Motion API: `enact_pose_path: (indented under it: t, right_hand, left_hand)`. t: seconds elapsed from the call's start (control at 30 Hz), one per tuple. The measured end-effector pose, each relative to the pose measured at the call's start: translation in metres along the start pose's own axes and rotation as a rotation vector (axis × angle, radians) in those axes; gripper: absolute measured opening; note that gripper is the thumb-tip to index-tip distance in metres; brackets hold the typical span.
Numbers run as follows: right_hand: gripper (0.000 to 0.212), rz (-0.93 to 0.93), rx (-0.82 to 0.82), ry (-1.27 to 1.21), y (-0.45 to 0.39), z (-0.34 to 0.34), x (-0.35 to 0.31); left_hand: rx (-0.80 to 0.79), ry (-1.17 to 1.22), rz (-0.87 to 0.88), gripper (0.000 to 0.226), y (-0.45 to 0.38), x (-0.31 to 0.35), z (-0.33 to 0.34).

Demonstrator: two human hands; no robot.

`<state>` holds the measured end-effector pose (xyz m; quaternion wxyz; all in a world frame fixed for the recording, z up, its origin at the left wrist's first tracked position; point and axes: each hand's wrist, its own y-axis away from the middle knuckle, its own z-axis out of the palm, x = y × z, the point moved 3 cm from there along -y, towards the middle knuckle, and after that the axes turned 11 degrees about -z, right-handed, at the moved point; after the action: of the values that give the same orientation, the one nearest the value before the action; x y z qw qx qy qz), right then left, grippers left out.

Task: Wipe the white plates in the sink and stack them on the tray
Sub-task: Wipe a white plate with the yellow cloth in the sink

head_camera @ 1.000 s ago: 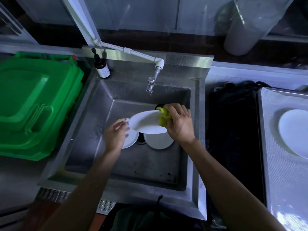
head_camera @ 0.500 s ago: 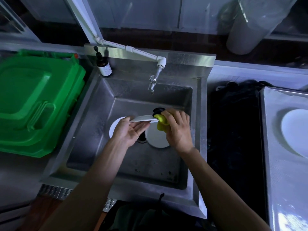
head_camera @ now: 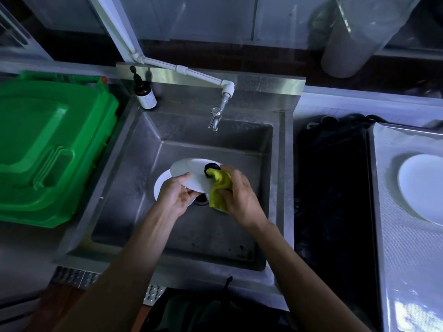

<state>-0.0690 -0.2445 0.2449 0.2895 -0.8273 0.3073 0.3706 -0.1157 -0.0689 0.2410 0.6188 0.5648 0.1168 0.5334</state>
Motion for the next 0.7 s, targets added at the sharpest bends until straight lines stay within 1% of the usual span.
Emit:
enact_pose_path:
  t: [0.1, 0.2, 0.27, 0.4, 0.53, 0.7]
  right_hand:
    - [0.054, 0.034, 0.003, -0.063, -0.003, 0.010, -0.006]
    - [0.052, 0.004, -0.004, 0.007, -0.005, 0.016, -0.010]
    - [0.049, -0.025, -0.016, 0.057, -0.006, 0.020, -0.013]
    - [0.049, -0.017, -0.068, 0.136, -0.009, 0.030, -0.021]
    - [0.050, -0.044, -0.069, 0.234, -0.004, 0.037, -0.030]
    - [0.046, -0.020, -0.036, 0.259, 0.002, 0.034, -0.029]
  left_hand:
    - [-0.031, -0.048, 0.055, 0.031, 0.006, -0.005, 0.000]
    - [-0.048, -0.082, 0.083, 0.030, 0.009, -0.006, 0.000]
    - [-0.064, -0.108, 0.101, 0.022, 0.011, -0.006, 0.000]
    - [-0.064, -0.122, 0.105, 0.021, 0.012, -0.006, 0.000]
    - [-0.039, -0.076, 0.072, 0.036, 0.010, -0.006, -0.003]
    - [-0.088, -0.080, 0.095, 0.039, 0.012, -0.007, -0.007]
